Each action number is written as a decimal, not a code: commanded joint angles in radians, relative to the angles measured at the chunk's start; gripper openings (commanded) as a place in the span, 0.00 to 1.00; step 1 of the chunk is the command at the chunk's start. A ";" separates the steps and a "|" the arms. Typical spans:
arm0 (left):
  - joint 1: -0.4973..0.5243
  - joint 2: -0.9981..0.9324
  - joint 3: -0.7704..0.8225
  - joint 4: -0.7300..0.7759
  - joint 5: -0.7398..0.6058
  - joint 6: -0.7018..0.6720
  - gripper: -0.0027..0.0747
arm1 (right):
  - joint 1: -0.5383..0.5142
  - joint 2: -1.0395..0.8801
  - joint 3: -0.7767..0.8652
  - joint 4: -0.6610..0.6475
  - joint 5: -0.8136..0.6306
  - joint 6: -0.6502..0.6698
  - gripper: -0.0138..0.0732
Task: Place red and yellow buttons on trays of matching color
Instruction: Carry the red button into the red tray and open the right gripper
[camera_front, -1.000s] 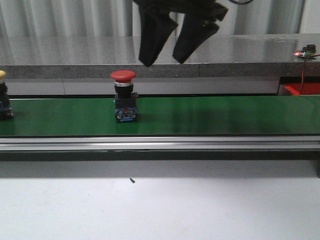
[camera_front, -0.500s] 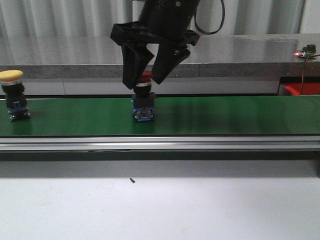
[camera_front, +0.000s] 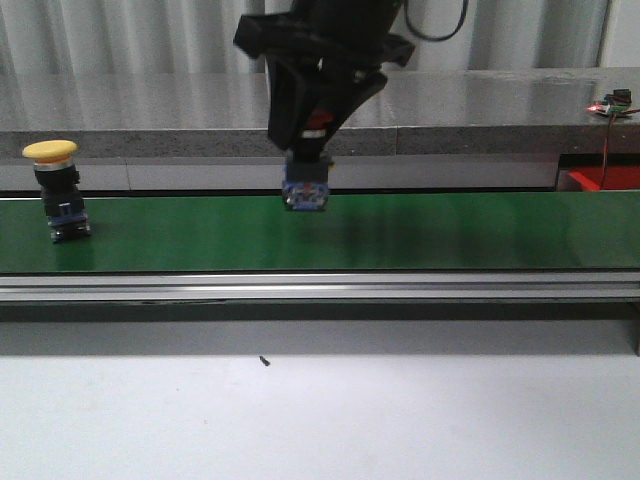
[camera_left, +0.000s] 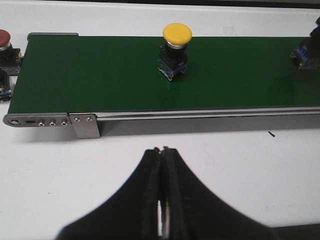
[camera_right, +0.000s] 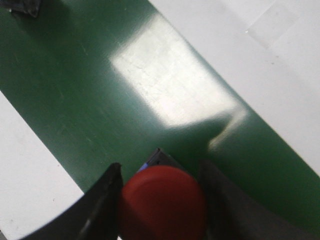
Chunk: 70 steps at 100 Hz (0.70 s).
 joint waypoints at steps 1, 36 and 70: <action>-0.008 0.006 -0.025 -0.023 -0.067 -0.002 0.01 | -0.050 -0.109 -0.020 0.004 -0.018 -0.004 0.19; -0.008 0.006 -0.025 -0.023 -0.067 -0.002 0.01 | -0.338 -0.219 -0.001 0.003 0.026 -0.004 0.19; -0.008 0.006 -0.025 -0.023 -0.067 -0.002 0.01 | -0.654 -0.224 -0.001 -0.002 0.014 -0.004 0.19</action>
